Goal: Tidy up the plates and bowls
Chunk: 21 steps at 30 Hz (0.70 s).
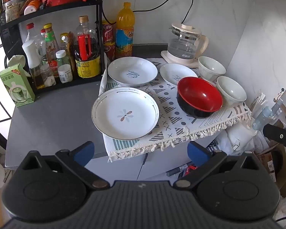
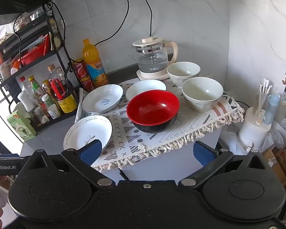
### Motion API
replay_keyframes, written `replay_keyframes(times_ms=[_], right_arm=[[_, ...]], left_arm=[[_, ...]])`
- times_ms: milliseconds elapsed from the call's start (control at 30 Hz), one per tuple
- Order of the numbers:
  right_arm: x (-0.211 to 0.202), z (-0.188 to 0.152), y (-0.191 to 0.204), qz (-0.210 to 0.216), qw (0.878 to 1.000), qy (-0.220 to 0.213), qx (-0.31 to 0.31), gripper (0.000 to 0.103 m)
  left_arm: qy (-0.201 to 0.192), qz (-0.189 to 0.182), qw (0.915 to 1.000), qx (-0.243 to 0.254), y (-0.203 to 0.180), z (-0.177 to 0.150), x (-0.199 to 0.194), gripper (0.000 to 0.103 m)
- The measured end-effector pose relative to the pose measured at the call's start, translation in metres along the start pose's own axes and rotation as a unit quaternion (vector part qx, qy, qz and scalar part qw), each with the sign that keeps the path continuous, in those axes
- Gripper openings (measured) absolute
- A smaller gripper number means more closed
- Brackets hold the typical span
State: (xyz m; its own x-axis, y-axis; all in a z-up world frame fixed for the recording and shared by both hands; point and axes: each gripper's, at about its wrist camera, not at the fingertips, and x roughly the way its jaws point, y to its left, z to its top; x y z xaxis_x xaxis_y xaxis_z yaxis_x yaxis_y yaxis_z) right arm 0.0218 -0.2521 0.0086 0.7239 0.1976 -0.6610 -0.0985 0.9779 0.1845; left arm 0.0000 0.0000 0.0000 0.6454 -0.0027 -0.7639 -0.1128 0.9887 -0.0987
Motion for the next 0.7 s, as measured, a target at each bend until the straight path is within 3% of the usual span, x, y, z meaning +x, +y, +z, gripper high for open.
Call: replay_keyframes(times_ms=[700], right_arm=[[0.006, 0.002, -0.016, -0.001, 1.0, 0.005, 0.004, 0.103]], left_arm=[[-0.002, 0.007, 1.0, -0.004, -0.009, 0.002, 0.004, 0.103]])
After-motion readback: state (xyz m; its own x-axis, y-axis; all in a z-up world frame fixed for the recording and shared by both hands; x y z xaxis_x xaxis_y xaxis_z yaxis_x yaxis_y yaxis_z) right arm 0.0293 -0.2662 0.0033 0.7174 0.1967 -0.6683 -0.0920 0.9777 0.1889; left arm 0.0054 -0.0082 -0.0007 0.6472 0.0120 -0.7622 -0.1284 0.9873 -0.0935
